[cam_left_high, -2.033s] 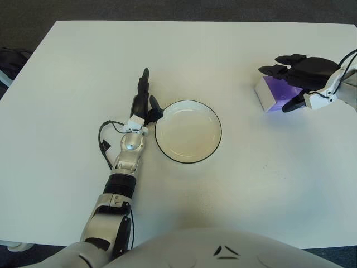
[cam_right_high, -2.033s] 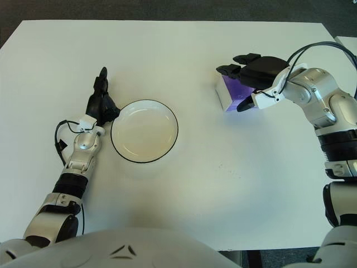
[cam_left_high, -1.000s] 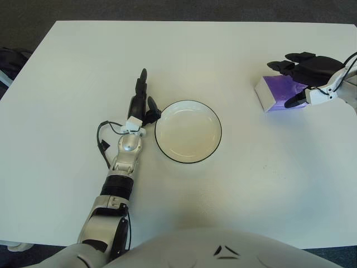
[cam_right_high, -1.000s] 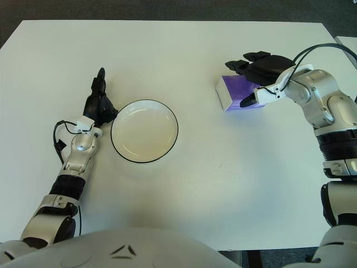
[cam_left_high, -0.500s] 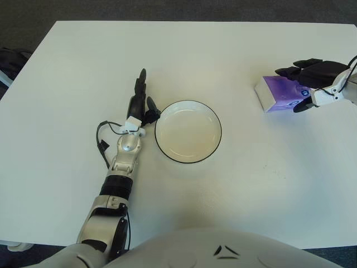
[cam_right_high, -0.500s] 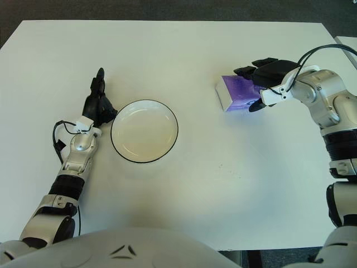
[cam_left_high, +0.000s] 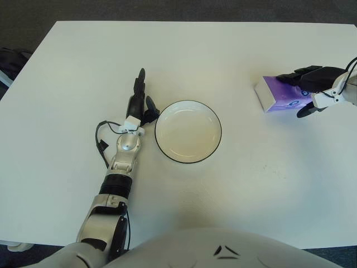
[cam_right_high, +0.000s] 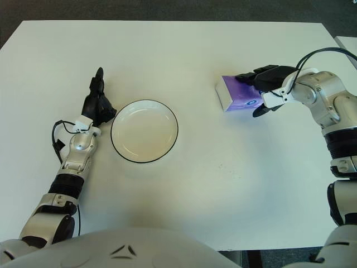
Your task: Put the tissue paper into the plate.
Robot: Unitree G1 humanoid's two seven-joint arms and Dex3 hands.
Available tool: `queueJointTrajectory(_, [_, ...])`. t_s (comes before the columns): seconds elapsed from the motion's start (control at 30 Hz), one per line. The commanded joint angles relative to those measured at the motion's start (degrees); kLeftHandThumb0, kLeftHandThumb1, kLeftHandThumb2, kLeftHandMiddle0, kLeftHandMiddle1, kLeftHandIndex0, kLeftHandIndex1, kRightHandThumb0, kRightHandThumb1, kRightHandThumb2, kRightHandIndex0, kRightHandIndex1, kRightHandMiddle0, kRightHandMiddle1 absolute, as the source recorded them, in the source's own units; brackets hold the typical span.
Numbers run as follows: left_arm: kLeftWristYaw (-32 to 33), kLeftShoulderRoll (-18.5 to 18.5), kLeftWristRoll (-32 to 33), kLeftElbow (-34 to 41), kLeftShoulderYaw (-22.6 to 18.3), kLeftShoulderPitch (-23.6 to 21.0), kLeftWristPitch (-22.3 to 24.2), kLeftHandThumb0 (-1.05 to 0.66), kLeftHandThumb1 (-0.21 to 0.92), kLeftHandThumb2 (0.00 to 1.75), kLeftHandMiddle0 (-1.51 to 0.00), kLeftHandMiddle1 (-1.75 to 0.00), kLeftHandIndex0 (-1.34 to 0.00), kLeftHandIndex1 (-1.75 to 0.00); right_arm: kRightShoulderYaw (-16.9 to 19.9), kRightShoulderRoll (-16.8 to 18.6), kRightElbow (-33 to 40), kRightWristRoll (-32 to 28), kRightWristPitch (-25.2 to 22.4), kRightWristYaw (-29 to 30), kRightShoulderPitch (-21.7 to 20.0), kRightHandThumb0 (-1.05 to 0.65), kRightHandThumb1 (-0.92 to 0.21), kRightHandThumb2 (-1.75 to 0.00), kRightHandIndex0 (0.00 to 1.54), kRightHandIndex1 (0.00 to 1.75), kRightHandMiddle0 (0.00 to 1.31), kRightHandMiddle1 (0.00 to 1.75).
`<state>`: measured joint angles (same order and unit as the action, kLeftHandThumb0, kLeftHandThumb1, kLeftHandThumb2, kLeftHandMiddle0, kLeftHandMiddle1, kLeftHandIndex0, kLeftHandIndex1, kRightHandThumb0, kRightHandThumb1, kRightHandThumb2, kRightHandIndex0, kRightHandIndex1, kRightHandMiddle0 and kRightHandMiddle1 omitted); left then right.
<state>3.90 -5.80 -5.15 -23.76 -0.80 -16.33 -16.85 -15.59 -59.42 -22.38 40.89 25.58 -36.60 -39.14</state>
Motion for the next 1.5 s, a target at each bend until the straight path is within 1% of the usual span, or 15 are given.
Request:
queueJointTrajectory(0.0, [-0.21, -0.07, -0.16, -3.10, -0.11, 2.78, 1.66, -0.88, 0.92, 1.20, 0.00, 0.00, 0.00, -0.16, -1.05, -0.35, -1.25, 1.06, 0.41, -0.50, -0.67, -1.05, -0.92, -0.15, 0.00, 0.00, 0.00, 0.00])
queueJointTrajectory(0.07, [-0.22, 0.00, -0.07, -3.26, -0.15, 2.69, 1.69, -0.88, 0.92, 1.20, 0.00, 0.00, 0.00, -0.16, -1.31, -0.11, -1.90, 1.58, 0.56, 0.21, -0.88, -1.05, -0.92, -0.13, 0.00, 0.00, 0.00, 0.00])
queueJointTrajectory(0.13, [-0.21, 0.08, 0.00, -3.33, -0.19, 2.65, 1.72, -0.88, 0.92, 1.20, 0.00, 0.00, 0.00, -0.15, -3.21, 1.74, -7.26, 4.33, 0.85, 4.59, -2.04, -1.05, -0.92, -0.14, 0.00, 0.00, 0.00, 0.00])
queueJointTrajectory(0.2, [-0.22, 0.13, -0.01, -3.38, -0.21, 2.64, 1.70, -0.88, 0.92, 1.20, 0.00, 0.00, 0.00, -0.15, -5.50, 4.03, -14.41, 7.03, 0.97, 9.88, -3.98, -1.05, -0.92, -0.16, 0.00, 0.00, 0.00, 0.00])
queueJointTrajectory(0.23, [-0.26, 0.15, -0.04, -3.33, -0.18, 2.68, 1.75, -0.88, 0.92, 1.20, 0.00, 0.00, 0.00, -0.15, -5.71, 4.76, -15.97, 7.17, 0.75, 11.27, -4.63, -1.05, -0.92, -0.17, 0.00, 0.00, 0.00, 0.00])
queueJointTrajectory(0.37, [-0.30, 0.20, -0.17, -3.17, -0.06, 2.80, 1.90, -0.88, 0.92, 1.20, -0.01, 0.00, 0.00, -0.15, -6.55, 6.06, -20.15, 7.62, 1.46, 16.03, -6.73, -1.05, -0.92, -0.25, 0.00, 0.00, 0.00, 0.00])
queueJointTrajectory(0.5, [-0.37, 0.19, -0.25, -2.99, 0.03, 2.98, 2.02, -0.88, 0.92, 1.20, -0.01, 0.00, 0.00, -0.15, -7.94, 6.89, -23.85, 8.41, 2.47, 20.88, -8.46, -1.05, -0.92, -0.29, 0.00, 0.00, 0.00, 0.00])
queueJointTrajectory(0.7, [-0.19, 0.11, -0.60, -3.04, 0.18, 3.20, 1.80, -0.89, 0.92, 1.20, -0.02, -0.01, 0.00, -0.16, -9.03, 7.71, -27.31, 8.88, 4.17, 27.50, -9.56, -1.05, -0.92, -0.32, 0.00, 0.00, 0.00, 0.00])
queueJointTrajectory(0.83, [-0.16, 0.12, -0.71, -2.98, 0.25, 3.34, 1.74, -0.89, 0.92, 1.20, -0.01, -0.01, 0.00, -0.16, -9.82, 8.20, -28.98, 8.95, 4.74, 30.37, -10.28, -1.05, -0.92, -0.33, 0.00, 0.00, 0.00, 0.00])
queueJointTrajectory(1.0, [-0.16, 0.07, -0.82, -3.01, 0.28, 3.47, 1.60, -0.89, 0.92, 1.20, -0.01, 0.00, 0.00, -0.16, -9.98, 9.18, -30.83, 8.11, 5.02, 32.92, -10.76, -1.05, -0.92, -0.35, 0.00, 0.00, 0.00, 0.00])
queueJointTrajectory(1.27, [-0.04, -0.01, -1.08, -3.44, 0.32, 3.54, 0.72, -0.89, 0.92, 1.21, 0.00, 0.00, 0.00, -0.13, -10.15, 10.28, -32.70, 7.42, 5.19, 34.86, -11.12, -1.05, -0.92, -0.36, 0.00, 0.00, 0.00, 0.00])
queueJointTrajectory(1.47, [0.12, 0.00, -1.15, -3.47, 0.25, 3.80, 0.48, -0.89, 0.92, 1.21, -0.01, 0.00, 0.00, -0.13, -10.19, 10.62, -32.79, 7.12, 5.11, 35.00, -11.03, -1.05, -0.92, -0.36, 0.00, 0.00, 0.00, 0.00])
